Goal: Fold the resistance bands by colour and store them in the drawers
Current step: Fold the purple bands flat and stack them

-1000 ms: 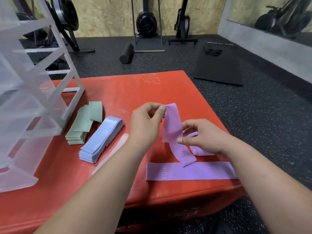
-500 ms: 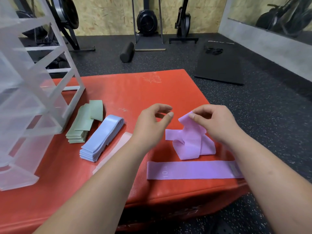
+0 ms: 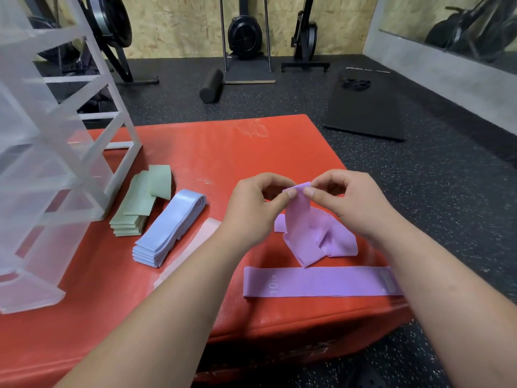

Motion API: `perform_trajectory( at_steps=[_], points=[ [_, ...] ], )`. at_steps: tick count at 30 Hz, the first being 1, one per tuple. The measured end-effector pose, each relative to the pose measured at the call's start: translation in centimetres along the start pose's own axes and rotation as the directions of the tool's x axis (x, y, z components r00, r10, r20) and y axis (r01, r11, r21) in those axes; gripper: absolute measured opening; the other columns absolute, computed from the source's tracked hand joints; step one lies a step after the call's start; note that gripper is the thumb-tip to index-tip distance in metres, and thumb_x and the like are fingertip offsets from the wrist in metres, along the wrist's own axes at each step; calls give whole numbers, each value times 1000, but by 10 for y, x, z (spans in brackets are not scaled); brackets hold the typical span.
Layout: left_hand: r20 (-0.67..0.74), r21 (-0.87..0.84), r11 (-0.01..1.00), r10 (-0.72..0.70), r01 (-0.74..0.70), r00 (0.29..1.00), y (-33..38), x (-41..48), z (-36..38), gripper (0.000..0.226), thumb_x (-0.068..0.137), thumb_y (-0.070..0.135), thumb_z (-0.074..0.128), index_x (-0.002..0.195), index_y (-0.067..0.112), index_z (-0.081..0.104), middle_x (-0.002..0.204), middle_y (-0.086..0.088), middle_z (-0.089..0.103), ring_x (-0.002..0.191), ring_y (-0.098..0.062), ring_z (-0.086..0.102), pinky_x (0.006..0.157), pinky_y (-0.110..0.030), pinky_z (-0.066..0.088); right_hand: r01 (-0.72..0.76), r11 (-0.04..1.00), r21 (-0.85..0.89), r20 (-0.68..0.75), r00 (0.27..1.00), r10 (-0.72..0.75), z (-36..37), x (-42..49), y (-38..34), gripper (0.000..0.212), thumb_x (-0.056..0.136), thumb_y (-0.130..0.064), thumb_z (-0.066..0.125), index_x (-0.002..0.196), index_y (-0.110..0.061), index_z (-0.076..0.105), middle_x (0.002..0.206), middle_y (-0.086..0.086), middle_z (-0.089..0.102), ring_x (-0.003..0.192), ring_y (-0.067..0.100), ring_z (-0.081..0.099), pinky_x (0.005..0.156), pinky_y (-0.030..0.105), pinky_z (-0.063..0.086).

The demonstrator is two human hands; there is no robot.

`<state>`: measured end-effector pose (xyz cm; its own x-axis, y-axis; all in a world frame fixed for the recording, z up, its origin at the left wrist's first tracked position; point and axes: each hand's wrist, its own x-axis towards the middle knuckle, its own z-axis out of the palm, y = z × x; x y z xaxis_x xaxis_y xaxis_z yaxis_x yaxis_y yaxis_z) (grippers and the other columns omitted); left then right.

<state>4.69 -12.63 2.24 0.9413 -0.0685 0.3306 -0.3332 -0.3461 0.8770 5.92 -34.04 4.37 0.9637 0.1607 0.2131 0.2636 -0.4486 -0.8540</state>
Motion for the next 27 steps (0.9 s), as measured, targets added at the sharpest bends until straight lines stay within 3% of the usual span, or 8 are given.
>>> perform_trajectory(
  at_steps=[5, 8, 12, 14, 17, 21, 24, 27],
  points=[
    [-12, -67, 998, 0, -1, 1000, 3, 0, 0, 7, 99, 19, 74, 102, 19, 80, 89, 8, 79, 82, -9, 71, 75, -31, 56, 34, 999, 41, 85, 996, -38, 1, -1, -6, 41, 87, -22, 85, 122, -34, 66, 117, -12, 72, 107, 7, 71, 91, 30, 58],
    [-20, -98, 995, -12, 10, 1000, 2, 0, 1, 7, 101, 20, 72, 102, 18, 79, 90, 7, 79, 86, -14, 73, 79, -36, 59, 37, 998, 43, 108, 993, -41, 4, -1, -9, 29, 91, -15, 81, 116, -28, 73, 104, -2, 78, 101, 14, 74, 93, 33, 59],
    [-123, -80, 996, -42, 33, 992, -2, 1, 3, 7, 101, 25, 71, 104, 22, 76, 89, 10, 76, 82, -7, 70, 76, -27, 56, -10, 996, 88, -13, 1000, 11, 7, -1, -11, 10, 91, -13, 80, 100, -16, 77, 89, 10, 77, 77, 15, 69, 85, 43, 60],
    [-159, -38, 995, -98, 93, 982, -7, 1, 5, 6, 100, 33, 71, 101, 29, 74, 86, 9, 74, 76, -6, 66, 74, -31, 56, -49, 986, 160, -82, 995, 63, 7, 0, -13, 9, 91, -13, 80, 99, -14, 76, 89, 16, 76, 74, 15, 67, 82, 44, 63],
    [-114, 43, 989, -134, 140, 984, -12, -2, 12, 10, 98, 40, 70, 96, 30, 73, 75, 5, 73, 68, -11, 66, 69, -38, 55, -115, 954, 275, -137, 978, 158, 7, 1, -15, 12, 92, -16, 80, 102, -12, 76, 88, 15, 78, 78, 17, 72, 83, 49, 65],
    [19, 19, 987, -161, 161, 987, -7, -6, 22, 13, 98, 38, 73, 95, 25, 75, 72, 6, 76, 60, -8, 65, 61, -29, 51, -164, 906, 391, -150, 960, 238, 6, -1, -19, 11, 94, -18, 78, 102, -10, 75, 86, 12, 77, 79, 18, 70, 82, 52, 65],
    [64, -6, 981, -194, 195, 979, -11, -7, 27, 10, 94, 30, 78, 90, 22, 76, 69, 7, 70, 58, -11, 59, 57, -31, 51, -191, 883, 430, -156, 947, 281, 5, -1, -21, 13, 97, -17, 75, 106, -8, 75, 85, 8, 78, 78, 16, 71, 80, 47, 66],
    [49, -22, 975, -222, 223, 974, -16, -5, 24, 8, 92, 27, 78, 87, 22, 75, 67, 5, 68, 62, -14, 62, 65, -37, 54, -214, 883, 417, -193, 929, 316, 5, -2, -17, 16, 96, -18, 76, 108, -9, 73, 93, 9, 80, 82, 20, 76, 77, 41, 66]
  ],
)
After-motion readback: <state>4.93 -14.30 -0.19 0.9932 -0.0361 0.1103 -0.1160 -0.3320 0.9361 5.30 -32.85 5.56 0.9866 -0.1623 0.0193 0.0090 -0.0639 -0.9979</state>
